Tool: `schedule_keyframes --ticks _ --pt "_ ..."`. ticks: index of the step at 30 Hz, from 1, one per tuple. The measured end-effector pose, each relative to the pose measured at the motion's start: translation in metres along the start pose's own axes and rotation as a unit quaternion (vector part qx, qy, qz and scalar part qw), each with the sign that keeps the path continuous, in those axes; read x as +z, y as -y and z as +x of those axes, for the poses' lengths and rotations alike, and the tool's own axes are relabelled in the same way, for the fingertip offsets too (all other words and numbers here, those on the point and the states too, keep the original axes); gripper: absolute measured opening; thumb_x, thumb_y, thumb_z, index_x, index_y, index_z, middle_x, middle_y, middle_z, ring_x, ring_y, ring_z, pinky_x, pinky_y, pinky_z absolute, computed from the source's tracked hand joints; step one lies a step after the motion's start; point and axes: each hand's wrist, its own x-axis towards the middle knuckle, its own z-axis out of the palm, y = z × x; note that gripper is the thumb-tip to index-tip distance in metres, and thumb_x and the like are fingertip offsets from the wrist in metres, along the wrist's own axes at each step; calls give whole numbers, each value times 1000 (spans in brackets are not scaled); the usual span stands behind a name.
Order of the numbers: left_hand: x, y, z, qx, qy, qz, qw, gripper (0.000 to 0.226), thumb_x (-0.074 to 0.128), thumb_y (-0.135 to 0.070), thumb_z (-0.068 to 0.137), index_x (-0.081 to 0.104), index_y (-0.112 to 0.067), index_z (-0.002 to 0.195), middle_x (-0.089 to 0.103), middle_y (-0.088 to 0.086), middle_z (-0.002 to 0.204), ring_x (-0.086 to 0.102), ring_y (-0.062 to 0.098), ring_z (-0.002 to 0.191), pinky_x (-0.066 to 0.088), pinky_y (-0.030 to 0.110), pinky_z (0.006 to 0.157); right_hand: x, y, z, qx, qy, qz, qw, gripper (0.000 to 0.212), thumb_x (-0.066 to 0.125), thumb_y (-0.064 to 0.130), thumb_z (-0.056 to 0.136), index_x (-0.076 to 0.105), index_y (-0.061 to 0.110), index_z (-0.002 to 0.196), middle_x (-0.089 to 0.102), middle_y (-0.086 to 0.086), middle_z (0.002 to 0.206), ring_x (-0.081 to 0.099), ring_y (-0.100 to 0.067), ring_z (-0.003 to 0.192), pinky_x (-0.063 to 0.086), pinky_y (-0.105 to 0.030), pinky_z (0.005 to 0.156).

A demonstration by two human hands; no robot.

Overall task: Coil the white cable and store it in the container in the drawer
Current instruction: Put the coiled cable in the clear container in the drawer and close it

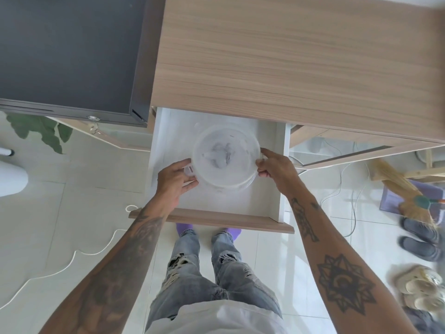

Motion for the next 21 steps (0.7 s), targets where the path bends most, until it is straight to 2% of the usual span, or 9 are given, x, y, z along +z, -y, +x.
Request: schedule_keyframes --ticks 2,6,9,11,13,16,17,19,21 --pt "-4 -2 -1 -3 -5 -25 1000 48 51 19 79 70 -7 115 75 6 102 72 26 95 61 43 84 5 -6 -5 -18 -30 -62 997 50 56 9 88 61 22 136 66 -3 77 62 -17 71 57 -27 80" --pt "-2 -3 -4 21 -11 -2 1000 23 68 -9 81 76 -11 103 79 1 85 73 22 89 63 34 76 16 -12 -11 -63 -101 -164 979 45 54 15 90 62 25 133 68 -14 105 65 -29 101 50 -34 96" --pt "5 -1 -4 90 -20 147 985 42 73 -24 86 67 -9 125 72 8 108 68 23 99 58 43 93 21 -22 -16 -66 -138 -166 974 45 56 11 88 63 15 132 62 -19 122 59 -33 113 45 -31 95" --pt "10 2 -5 129 -34 219 967 51 75 -32 85 63 -10 129 69 11 119 67 28 108 54 46 97 25 -27 -19 -66 -147 -164 973 44 55 13 90 61 14 133 61 -20 121 57 -34 114 43 -32 95" --pt "14 1 -7 157 -52 250 954 48 76 -35 83 67 -10 123 71 10 111 67 25 102 53 36 94 28 -29 -19 -59 -137 -142 978 42 56 21 91 60 16 133 62 -18 119 60 -35 111 46 -36 100" --pt "18 -2 -10 194 -72 279 938 10 77 -35 81 69 -29 79 66 -4 73 60 15 71 46 24 72 32 -29 -18 -31 -124 -82 988 42 62 37 89 61 21 128 63 -13 119 65 -35 107 48 -45 100" --pt "19 -2 -9 204 -74 280 935 16 77 -33 80 64 -30 72 63 -6 68 57 13 65 45 23 68 32 -29 -17 -25 -125 -73 989 41 62 38 88 62 21 125 65 -12 118 66 -35 106 48 -45 99" --pt "17 -3 -8 203 -80 290 932 18 79 -32 81 70 -19 89 67 -3 76 60 13 68 46 18 64 30 -29 -15 -21 -124 -70 990 38 64 35 88 64 18 121 68 -7 108 68 -35 102 51 -44 96" --pt "16 -5 -5 190 -88 309 928 40 80 -32 80 68 -7 109 72 6 91 64 19 79 52 24 70 26 -27 -12 -14 -116 -71 991 35 66 33 86 64 15 116 68 0 89 71 -29 87 56 -41 88"
